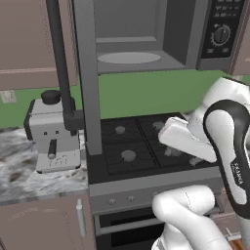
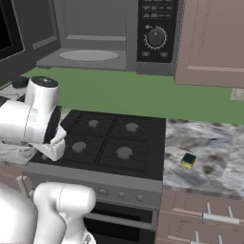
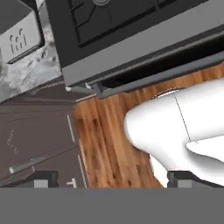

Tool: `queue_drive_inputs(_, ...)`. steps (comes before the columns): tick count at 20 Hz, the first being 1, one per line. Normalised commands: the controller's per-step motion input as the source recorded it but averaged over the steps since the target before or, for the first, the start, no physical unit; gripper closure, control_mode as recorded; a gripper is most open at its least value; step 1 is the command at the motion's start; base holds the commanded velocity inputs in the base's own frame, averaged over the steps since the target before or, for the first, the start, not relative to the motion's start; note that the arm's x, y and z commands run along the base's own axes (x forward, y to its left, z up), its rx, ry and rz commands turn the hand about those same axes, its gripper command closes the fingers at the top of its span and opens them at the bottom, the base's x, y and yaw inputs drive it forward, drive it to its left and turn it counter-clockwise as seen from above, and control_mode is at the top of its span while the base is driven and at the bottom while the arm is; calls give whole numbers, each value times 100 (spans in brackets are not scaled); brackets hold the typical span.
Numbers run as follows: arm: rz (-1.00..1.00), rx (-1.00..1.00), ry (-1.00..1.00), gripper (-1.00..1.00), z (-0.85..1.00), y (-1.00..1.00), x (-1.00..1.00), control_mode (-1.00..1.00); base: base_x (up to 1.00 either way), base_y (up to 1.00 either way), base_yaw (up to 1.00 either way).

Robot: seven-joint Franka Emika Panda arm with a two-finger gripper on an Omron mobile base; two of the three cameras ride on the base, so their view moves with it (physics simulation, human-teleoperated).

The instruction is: Place the sponge inside the microwave to prepare for sanitizing.

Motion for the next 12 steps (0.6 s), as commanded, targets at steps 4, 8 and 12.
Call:
queue_drive_inputs(4, 18, -56, -7, -100, -71, -99, 35, -100, 0, 0, 0)
queue_drive_inputs(8, 3, -27, -1, -100, -48, -97, 58, -100, 0, 0, 0)
queue_drive_inputs(12, -14, 0, 4, -100, -60, -100, 90, -100, 0, 0, 0)
